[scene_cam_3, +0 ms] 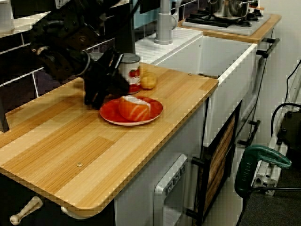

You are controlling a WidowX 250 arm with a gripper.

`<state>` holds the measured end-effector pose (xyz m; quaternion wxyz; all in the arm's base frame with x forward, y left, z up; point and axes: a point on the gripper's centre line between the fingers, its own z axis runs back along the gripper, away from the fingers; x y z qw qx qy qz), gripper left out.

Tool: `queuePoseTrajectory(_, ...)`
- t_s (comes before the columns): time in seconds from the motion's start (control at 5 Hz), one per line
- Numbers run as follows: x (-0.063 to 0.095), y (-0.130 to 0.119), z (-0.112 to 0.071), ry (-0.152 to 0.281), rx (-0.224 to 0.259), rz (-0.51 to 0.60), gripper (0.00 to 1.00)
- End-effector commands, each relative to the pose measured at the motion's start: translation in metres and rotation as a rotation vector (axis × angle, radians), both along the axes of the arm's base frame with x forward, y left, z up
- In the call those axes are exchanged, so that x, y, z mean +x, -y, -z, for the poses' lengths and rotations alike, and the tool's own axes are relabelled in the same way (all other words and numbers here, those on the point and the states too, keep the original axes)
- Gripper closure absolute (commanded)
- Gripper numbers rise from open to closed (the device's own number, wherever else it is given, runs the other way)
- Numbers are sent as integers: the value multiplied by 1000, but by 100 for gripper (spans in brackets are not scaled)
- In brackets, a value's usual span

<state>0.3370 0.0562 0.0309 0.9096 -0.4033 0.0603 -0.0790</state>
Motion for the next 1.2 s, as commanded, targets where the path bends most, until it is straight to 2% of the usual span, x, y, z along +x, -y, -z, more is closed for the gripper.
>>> queuePoseTrajectory(0.0, -18, 24, -29, 50, -12, 96, 100)
queuePoseTrajectory(0.4, -21, 34, -26, 33, -26, 125, 100)
queuePoseTrajectory(0.6, -19, 26, -34, 38, -20, 104, 100)
queuePoseTrajectory(0.8, -20, 7, -52, 57, -1, 32, 100)
queuePoseTrajectory(1.0, -20, -1, -64, 80, 22, -3, 100)
